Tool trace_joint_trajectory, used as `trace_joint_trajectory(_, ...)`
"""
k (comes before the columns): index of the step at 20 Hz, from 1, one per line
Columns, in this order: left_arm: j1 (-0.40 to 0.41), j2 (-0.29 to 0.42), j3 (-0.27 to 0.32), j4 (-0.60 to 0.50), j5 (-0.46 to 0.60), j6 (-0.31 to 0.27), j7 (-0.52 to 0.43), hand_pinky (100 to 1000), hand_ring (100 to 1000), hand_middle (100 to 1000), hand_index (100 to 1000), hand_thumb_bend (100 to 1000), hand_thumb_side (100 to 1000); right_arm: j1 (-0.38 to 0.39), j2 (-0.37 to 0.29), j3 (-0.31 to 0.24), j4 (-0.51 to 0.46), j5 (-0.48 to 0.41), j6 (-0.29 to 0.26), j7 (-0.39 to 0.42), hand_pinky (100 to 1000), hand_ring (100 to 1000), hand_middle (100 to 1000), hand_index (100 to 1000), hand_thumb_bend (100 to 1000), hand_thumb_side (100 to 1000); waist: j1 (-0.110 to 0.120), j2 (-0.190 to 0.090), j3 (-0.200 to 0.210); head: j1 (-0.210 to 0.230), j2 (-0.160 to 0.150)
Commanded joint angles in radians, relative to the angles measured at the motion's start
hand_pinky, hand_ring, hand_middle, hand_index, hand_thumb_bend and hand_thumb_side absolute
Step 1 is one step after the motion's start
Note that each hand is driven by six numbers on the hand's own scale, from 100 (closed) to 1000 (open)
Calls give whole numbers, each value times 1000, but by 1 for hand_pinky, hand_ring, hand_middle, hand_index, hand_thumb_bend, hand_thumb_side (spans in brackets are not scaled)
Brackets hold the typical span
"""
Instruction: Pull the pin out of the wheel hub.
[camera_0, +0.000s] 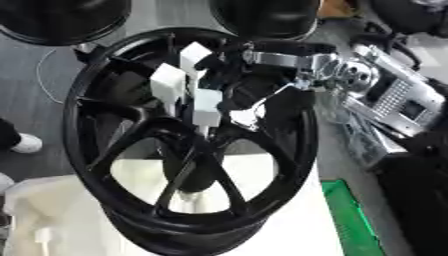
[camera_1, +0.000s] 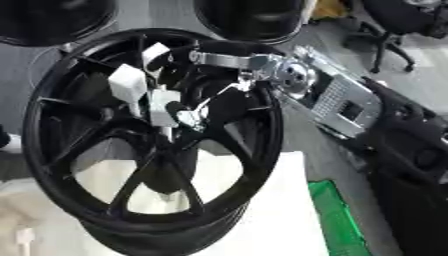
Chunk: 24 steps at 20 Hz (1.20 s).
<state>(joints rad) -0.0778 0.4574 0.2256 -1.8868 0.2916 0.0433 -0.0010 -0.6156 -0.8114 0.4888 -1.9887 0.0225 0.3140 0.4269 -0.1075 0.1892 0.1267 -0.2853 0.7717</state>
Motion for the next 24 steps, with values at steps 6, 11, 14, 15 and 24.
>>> trace_joint_trajectory(6, -8, 15, 10, -20, -9, 2, -1, 586, 727, 677, 716, 100, 795, 5, -10, -6, -11, 13, 5, -10, 854, 997, 813, 943, 100, 283, 2, -4, 3, -8, -2)
trace_joint_trajectory(11, -9, 13, 10, -20, -12, 3, -2, 586, 727, 677, 716, 100, 797, 15, -10, -5, -11, 21, 11, -19, 858, 995, 808, 944, 100, 262, -1, 0, 3, -10, -2)
trace_joint_trajectory(14, -11, 12, 9, -20, -12, 5, -3, 586, 728, 677, 716, 100, 798, 21, -9, -1, -11, 25, 14, -17, 857, 993, 805, 943, 100, 284, -3, 1, 5, -14, -2)
trace_joint_trajectory(15, -11, 11, 9, -20, -12, 5, -3, 586, 728, 677, 716, 100, 798, 22, -8, 0, -11, 27, 16, -17, 857, 993, 805, 944, 100, 283, -3, 1, 5, -15, -2)
trace_joint_trajectory(24, -8, 9, 11, -20, -15, 9, -3, 586, 728, 677, 715, 100, 802, 32, -5, -10, -11, 23, 23, -34, 854, 990, 802, 942, 100, 272, -9, 0, 3, -25, -2)
